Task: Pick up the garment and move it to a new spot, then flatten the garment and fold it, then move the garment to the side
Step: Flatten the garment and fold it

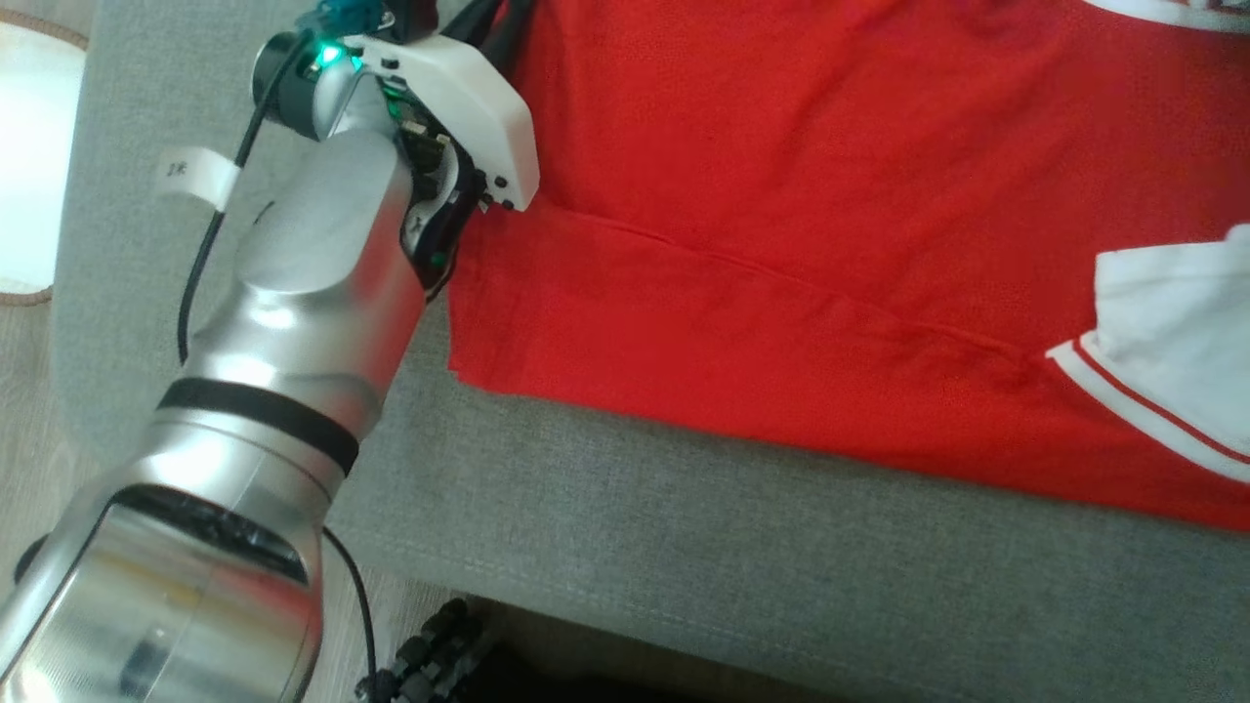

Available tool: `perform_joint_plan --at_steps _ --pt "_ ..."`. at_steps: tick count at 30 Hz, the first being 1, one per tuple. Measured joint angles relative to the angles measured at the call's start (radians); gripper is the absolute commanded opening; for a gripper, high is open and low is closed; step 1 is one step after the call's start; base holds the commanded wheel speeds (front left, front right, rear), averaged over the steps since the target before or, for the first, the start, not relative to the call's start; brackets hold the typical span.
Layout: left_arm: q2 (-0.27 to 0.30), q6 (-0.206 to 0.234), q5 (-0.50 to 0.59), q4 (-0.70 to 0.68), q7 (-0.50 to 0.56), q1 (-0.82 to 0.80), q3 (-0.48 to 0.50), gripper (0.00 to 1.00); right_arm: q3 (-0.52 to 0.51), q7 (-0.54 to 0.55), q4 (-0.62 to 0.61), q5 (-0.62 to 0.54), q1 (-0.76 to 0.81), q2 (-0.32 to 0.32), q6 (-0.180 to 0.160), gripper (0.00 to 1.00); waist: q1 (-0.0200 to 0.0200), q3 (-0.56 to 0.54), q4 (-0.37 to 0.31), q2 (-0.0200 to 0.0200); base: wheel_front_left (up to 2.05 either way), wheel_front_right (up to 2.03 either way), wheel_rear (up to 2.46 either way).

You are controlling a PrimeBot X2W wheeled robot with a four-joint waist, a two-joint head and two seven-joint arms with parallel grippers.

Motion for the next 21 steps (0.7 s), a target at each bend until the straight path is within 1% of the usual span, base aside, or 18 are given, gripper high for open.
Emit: perform_joint_plan --at_steps 5,8,12,15,18,21 --pt "0.0 0.003 -0.01 0.027 -0.037 -0.026 0.004 0.0 -0.035 -0.094 0.024 -0.025 0.0 -0.005 0.0 0.0 0.0 -0.008 -0.022 0.0 0.0 0.0 0.0" --pt "0.001 0.015 -0.009 0.023 -0.051 -0.054 0.018 0.0 -0.069 -0.167 0.026 -0.047 -0.001 -0.006 0.0 0.0 0.0 -0.012 -0.036 0.0 0.0 0.0 0.0" --pt "0.013 0.045 -0.003 -0.023 -0.059 -0.081 0.053 0.0 -0.117 -0.264 0.034 -0.077 -0.016 -0.003 0.0 0.0 0.0001 -0.02 -0.058 0.0 0.0 0.0 0.0" --pt "0.032 0.057 0.023 -0.077 -0.059 -0.08 0.082 0.0 -0.151 -0.334 0.039 -0.097 -0.029 0.003 0.0 0.0 0.0001 -0.028 -0.077 0.0 0.0 0.0 0.0" --pt "0.043 0.062 0.033 -0.07 -0.059 -0.074 0.094 0.0 -0.174 -0.375 0.053 -0.105 -0.035 0.024 0.0 0.0 0.0 -0.041 -0.097 0.0 0.0 0.0 0.0" --pt "0.048 0.062 0.037 -0.039 -0.059 -0.051 0.101 0.0 -0.182 -0.424 0.06 -0.097 -0.034 0.063 0.0 0.0 0.0001 -0.056 -0.12 0.0 0.0 0.0 0.0"
